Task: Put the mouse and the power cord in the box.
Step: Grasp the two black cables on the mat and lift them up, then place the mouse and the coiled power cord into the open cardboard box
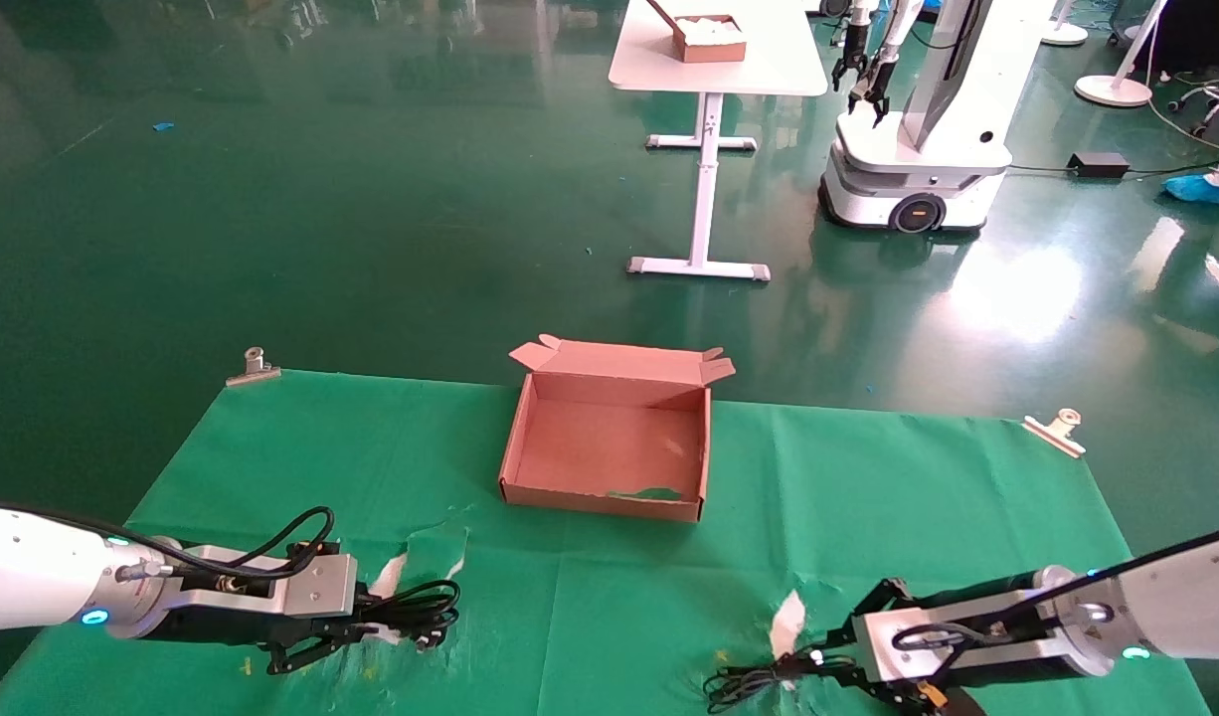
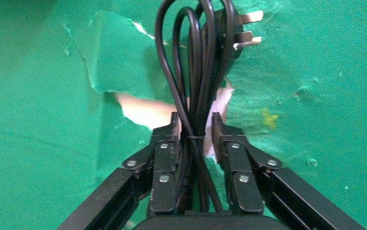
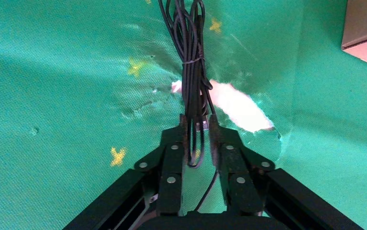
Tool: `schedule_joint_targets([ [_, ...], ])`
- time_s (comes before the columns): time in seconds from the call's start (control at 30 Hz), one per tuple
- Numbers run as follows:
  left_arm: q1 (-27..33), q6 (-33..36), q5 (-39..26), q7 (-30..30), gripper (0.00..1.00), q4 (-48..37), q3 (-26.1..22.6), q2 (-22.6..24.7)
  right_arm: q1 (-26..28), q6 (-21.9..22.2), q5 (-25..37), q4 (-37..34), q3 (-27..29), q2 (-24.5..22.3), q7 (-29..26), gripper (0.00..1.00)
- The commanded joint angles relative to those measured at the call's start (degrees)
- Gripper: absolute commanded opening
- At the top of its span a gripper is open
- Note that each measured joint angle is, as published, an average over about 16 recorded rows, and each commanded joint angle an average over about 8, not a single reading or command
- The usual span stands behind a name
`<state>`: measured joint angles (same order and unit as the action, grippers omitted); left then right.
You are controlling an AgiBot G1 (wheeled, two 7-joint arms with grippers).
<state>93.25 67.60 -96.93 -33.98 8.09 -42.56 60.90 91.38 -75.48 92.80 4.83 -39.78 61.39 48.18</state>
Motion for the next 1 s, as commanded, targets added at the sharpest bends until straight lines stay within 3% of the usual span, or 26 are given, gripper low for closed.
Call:
schedule_joint_targets([
  [0.03, 0.0, 0.0, 0.0, 0.0, 0.00, 0.0, 0.0, 0.0, 0.0, 0.0, 0.0, 0.0, 0.0, 0.0, 0.0, 0.00],
  [0.37, 0.9, 2.1, 1.9, 2.8, 0.00, -1.6, 1.2, -0.7, 1.0, -0.2, -1.2, -0.7, 0.9, -1.1, -1.5, 0.00],
  [0.7, 8.0, 10.9, 13.3, 17.1, 0.00, -7.5, 9.0, -2.5, 9.2, -2.1, -10.0, -1.3, 7.1, -8.2, -7.1, 0.00],
  [0.83, 11.5, 10.2, 17.5, 22.6, 0.00, -8.9, 11.9, -0.8, 13.8, -1.4, -11.1, -0.1, 7.9, -6.4, -10.2, 0.00],
  [1.0, 15.2, 6.0, 20.6, 25.9, 0.00, -8.9, 14.1, 1.8, 16.1, 3.1, -12.9, 0.1, 9.2, 0.2, -11.9, 0.00],
])
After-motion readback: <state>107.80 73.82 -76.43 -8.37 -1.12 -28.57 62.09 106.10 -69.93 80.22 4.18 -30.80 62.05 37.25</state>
